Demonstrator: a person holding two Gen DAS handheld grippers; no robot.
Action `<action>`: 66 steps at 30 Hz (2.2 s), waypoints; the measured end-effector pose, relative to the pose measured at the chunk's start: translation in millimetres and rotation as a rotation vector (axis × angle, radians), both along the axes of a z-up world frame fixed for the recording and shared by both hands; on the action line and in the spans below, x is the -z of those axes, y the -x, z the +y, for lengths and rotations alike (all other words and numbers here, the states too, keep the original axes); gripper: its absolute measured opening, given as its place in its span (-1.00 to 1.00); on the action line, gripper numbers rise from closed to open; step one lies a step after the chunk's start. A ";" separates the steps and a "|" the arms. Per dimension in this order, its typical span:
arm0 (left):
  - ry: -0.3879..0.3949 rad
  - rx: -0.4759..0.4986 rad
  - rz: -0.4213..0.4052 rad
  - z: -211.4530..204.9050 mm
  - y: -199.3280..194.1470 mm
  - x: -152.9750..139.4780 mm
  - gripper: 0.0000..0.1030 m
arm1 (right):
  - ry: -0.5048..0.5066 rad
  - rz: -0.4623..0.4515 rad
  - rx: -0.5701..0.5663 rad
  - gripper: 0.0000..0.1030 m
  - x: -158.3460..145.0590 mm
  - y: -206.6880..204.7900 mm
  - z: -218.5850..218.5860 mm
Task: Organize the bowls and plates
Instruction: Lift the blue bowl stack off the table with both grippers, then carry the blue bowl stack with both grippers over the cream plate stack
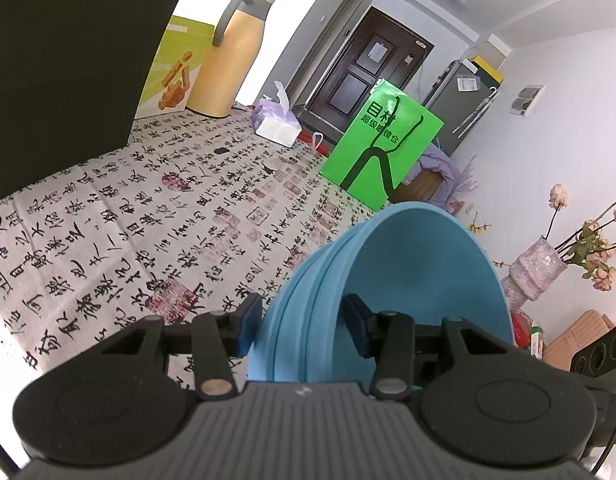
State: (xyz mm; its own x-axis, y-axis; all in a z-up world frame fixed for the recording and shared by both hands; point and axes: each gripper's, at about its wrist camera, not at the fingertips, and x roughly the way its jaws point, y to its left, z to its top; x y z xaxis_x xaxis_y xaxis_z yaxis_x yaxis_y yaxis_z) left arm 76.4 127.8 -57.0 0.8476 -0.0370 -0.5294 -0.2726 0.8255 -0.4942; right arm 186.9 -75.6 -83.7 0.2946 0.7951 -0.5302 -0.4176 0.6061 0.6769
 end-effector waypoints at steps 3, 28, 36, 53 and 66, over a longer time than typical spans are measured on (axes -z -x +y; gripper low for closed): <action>0.001 0.000 -0.005 -4.8 1.7 -0.5 -0.11 | -0.006 -0.005 0.004 0.30 0.0 3.1 -7.0; -0.004 0.037 -0.018 -48.2 -1.6 -3.8 -0.11 | -0.041 -0.011 0.066 0.30 -1.2 9.5 -55.3; 0.004 0.054 -0.020 -58.2 -5.7 -2.3 -0.11 | -0.041 -0.015 0.087 0.30 -1.7 9.4 -67.9; 0.013 0.095 -0.020 -79.7 -20.8 0.9 -0.11 | -0.047 -0.015 0.130 0.30 -1.0 8.2 -96.3; 0.020 0.133 -0.009 -97.4 -35.8 6.5 -0.11 | -0.049 -0.009 0.171 0.30 2.9 7.0 -117.7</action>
